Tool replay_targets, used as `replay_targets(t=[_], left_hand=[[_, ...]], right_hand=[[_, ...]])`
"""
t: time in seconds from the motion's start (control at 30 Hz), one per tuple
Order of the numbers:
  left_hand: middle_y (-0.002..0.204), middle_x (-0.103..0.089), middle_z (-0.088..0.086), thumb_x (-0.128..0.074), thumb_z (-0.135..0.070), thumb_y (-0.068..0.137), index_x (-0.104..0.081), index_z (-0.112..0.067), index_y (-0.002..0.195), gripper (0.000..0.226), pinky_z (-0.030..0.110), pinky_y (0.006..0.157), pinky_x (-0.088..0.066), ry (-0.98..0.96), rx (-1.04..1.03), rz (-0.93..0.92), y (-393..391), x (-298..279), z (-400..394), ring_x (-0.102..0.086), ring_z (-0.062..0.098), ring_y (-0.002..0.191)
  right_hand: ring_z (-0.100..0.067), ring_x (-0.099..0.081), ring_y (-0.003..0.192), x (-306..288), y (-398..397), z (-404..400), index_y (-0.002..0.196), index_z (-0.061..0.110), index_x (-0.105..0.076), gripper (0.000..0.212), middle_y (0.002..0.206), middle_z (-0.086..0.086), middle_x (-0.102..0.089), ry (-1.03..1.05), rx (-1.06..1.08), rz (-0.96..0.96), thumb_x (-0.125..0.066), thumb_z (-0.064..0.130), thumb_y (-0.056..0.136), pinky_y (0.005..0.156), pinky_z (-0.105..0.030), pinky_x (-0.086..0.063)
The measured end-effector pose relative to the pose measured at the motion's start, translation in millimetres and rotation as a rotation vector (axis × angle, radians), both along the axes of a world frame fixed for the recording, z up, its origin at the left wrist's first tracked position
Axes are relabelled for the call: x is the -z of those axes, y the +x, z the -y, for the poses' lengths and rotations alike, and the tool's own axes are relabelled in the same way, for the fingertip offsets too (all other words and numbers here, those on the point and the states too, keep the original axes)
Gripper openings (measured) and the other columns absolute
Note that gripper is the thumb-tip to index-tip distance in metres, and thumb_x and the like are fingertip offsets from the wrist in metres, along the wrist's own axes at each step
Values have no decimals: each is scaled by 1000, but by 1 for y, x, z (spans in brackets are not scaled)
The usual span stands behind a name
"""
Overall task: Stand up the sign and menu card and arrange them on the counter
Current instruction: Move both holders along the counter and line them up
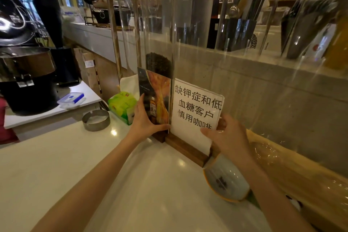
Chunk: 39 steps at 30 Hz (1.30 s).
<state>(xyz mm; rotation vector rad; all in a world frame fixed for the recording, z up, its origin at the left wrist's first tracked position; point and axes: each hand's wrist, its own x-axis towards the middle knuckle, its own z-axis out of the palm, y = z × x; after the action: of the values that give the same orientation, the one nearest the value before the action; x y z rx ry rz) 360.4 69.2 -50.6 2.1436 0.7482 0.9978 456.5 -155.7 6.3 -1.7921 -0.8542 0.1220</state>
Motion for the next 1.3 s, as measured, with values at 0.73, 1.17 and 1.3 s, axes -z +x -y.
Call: replay_targets(t=[0.73,1.17,1.3], left_hand=[[111,-62,9,-55,-12,82,-63,-15,105,24,21,79,-36,-35,-86,-265,-22,8,25,-54,17,96],[99,-57,9,-58,-15,81,-65,-13,102,23,24,73,-35,16,-47,-280,-11,14,23,-49,19,87],[90,-54,7,-57,-14,79,-67,-14,93,17,27,68,-37,43,-19,-288,-7,12,22,-49,20,81]], right_hand=[[-19,-54,59,-108,2,-142,79,-5,-68,20,67,-13,-61,-456,-360,592,-63,14,78,46,-19,-38],[-24,-59,71,-112,4,-143,89,-4,-66,19,85,-18,-67,-459,-341,546,-62,12,81,57,-23,-44],[-24,-59,72,-111,5,-144,89,-6,-67,18,93,-24,-68,-435,-319,562,-61,9,82,58,-25,-45]])
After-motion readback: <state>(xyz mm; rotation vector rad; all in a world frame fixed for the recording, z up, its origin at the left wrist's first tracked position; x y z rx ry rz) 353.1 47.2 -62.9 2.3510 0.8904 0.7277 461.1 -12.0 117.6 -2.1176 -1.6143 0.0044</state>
